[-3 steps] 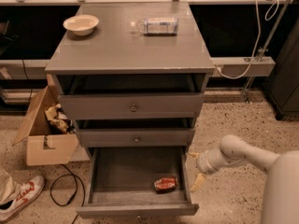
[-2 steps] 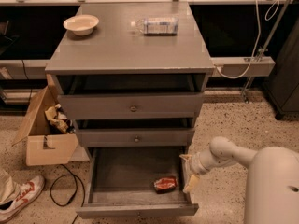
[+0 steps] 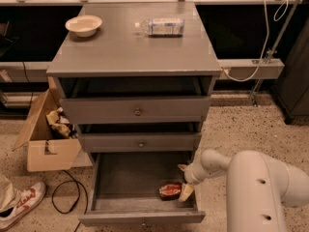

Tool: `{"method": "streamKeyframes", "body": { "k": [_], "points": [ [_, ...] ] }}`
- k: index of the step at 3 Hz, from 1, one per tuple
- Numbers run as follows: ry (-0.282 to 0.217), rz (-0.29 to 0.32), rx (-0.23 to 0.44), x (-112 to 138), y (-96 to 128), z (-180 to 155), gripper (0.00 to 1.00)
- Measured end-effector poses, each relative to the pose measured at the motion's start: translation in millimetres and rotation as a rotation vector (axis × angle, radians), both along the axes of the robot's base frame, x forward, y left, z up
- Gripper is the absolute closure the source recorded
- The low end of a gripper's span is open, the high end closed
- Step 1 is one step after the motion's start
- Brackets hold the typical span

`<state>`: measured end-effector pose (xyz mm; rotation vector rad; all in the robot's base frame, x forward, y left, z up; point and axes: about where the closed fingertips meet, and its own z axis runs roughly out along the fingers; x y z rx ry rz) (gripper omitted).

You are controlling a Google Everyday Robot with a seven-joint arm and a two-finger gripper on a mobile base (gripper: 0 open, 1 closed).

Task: Pick coke can from bottom drawer and place on counter

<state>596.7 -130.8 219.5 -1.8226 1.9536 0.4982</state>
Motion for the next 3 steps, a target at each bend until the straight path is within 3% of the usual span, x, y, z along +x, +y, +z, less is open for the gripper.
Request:
{"method": "streamKeyframes", "body": {
  "k": [2, 3],
  "points": [
    [-0.005, -0.046, -0.046, 12, 14, -52, 0.00],
    [0.017, -0.048, -0.056, 11, 21, -77, 0.18]
  ]
}}
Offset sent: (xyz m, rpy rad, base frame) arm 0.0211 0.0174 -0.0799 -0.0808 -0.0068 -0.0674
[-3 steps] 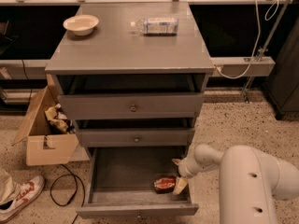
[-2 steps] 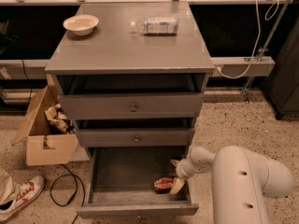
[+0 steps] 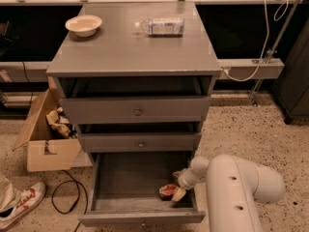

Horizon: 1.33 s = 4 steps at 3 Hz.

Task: Pick coke can from bottom drawer and place on counter

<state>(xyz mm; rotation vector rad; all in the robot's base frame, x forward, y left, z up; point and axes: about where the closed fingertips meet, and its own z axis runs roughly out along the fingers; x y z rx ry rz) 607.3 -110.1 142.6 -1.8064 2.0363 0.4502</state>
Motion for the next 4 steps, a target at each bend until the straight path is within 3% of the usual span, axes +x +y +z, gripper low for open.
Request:
{"method": "streamKeyframes", "body": {
  "k": [1, 2, 3, 4],
  "points": [
    [0.021, 0.019, 0.001, -5, 11, -23, 0.49],
    [0.002, 0.036, 0.017, -9, 11, -14, 0.72],
    [-0.105, 0.130, 0.117, -24, -6, 77, 1.00],
    [-0.190, 0.202, 0.194, -25, -44, 182, 1.00]
  ]
}}
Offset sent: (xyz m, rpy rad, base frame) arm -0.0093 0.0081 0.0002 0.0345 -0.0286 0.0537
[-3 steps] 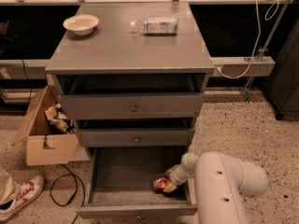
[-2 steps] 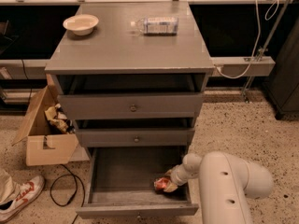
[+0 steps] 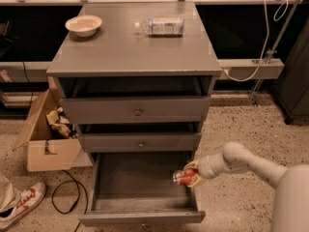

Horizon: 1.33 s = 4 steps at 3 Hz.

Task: Pick coke can from bottom drawer and place on counter

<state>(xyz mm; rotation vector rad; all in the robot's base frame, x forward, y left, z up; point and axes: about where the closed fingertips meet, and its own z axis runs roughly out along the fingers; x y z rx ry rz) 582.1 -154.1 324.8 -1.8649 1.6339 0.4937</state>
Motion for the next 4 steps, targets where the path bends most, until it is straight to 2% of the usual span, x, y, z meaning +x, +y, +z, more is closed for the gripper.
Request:
{"method": "streamKeyframes", "body": {
  "k": [1, 2, 3, 4],
  "points": [
    [-0.068, 0.071, -0.016, 2, -29, 108, 1.00],
    [-0.067, 0.071, -0.015, 2, -28, 106, 1.00],
    [-0.100, 0.070, -0.028, 4, -31, 140, 1.00],
    [-0.174, 0.066, -0.054, -1, -34, 238, 1.00]
  ]
}}
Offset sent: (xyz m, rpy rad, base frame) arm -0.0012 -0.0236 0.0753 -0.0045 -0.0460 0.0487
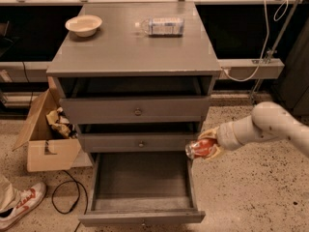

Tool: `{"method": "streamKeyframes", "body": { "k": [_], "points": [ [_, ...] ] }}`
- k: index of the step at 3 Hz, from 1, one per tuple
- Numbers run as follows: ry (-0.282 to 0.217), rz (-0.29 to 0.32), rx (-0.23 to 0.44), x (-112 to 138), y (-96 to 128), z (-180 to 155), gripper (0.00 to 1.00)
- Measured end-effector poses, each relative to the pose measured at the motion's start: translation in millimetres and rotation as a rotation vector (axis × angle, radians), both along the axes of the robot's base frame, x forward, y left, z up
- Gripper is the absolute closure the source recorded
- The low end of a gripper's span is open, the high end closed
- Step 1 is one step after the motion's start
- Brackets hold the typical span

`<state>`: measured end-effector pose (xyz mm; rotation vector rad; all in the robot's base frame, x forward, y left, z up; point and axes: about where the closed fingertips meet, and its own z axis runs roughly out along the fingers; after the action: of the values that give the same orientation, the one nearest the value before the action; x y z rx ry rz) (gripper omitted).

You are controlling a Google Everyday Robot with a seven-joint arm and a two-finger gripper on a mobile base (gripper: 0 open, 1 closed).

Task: Pick coke can from bottom drawer and place on counter

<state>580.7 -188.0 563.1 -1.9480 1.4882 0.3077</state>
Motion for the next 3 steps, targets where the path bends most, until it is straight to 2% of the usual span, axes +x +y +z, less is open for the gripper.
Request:
{"method": "streamKeyframes", "body": {
  "k": [2, 3],
  "points": [
    [-0.106, -0.029, -0.064, 11, 6, 179, 1.00],
    [-0.106, -0.029, -0.064, 11, 6, 179, 1.00]
  ]
}}
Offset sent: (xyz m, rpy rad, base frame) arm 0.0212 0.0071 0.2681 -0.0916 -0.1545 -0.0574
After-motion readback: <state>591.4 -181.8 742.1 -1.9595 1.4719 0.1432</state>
